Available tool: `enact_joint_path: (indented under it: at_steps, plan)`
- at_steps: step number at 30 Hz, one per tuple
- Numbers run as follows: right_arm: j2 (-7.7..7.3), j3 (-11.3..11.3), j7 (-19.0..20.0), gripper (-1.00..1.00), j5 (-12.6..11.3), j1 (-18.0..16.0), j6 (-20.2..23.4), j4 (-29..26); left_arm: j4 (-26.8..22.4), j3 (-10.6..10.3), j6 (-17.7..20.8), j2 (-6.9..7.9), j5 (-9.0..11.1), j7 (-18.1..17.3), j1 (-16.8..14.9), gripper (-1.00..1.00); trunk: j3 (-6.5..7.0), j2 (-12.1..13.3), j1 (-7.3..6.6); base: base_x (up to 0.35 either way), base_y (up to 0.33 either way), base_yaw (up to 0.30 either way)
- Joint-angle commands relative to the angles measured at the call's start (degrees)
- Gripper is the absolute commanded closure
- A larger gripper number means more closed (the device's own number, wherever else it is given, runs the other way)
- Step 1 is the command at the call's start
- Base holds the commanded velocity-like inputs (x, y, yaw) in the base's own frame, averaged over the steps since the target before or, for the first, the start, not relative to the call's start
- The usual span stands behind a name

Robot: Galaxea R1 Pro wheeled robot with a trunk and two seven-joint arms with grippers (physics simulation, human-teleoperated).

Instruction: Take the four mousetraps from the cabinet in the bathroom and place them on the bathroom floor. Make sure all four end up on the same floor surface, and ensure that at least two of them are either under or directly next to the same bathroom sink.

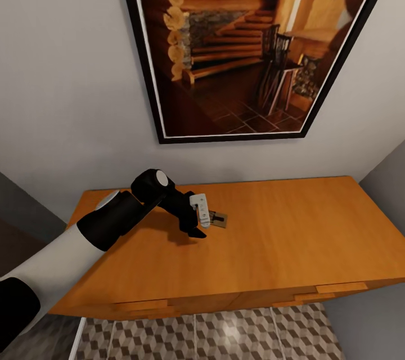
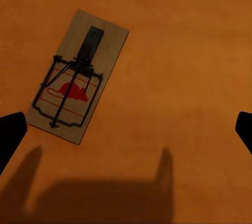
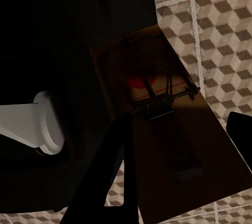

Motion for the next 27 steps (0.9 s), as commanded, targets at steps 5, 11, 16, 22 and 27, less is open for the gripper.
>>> enact_joint_path:
  at_steps: [5, 11, 16, 22, 27]
  plan:
    - [0.03, -0.4, 0.0, 1.00, -0.1, 0.0, -0.1, -0.1, -0.1, -0.1, 0.4, 0.02, -0.5, -0.3, -0.1, -1.00, -0.08, -0.1, 0.03, 0.000, 0.000, 0.000]
    - [0.03, -0.4, 0.0, 1.00, -0.1, 0.0, -0.1, -0.1, -0.1, -0.1, 0.4, 0.02, -0.5, -0.3, -0.1, -1.00, -0.08, -0.1, 0.03, 0.000, 0.000, 0.000]
    - [0.03, -0.4, 0.0, 1.00, -0.1, 0.0, -0.2, -0.1, -0.1, -0.1, 0.4, -0.10, -0.5, -0.3, -0.1, -1.00, -0.08, -0.1, 0.03, 0.000, 0.000, 0.000]
    - [0.03, -0.4, 0.0, 1.00, -0.1, 0.0, -0.2, -0.1, 0.1, -0.2, 0.4, -0.38, -0.4, -0.3, -0.1, -1.00, -0.08, -0.1, 0.03, 0.000, 0.000, 0.000]
    - [0.03, -0.4, 0.0, 1.00, -0.1, 0.0, -0.2, -0.1, 0.2, -0.2, 0.4, -0.64, -0.4, -0.3, -0.1, -1.00, -0.08, -0.1, 0.03, 0.017, 0.000, 0.000]
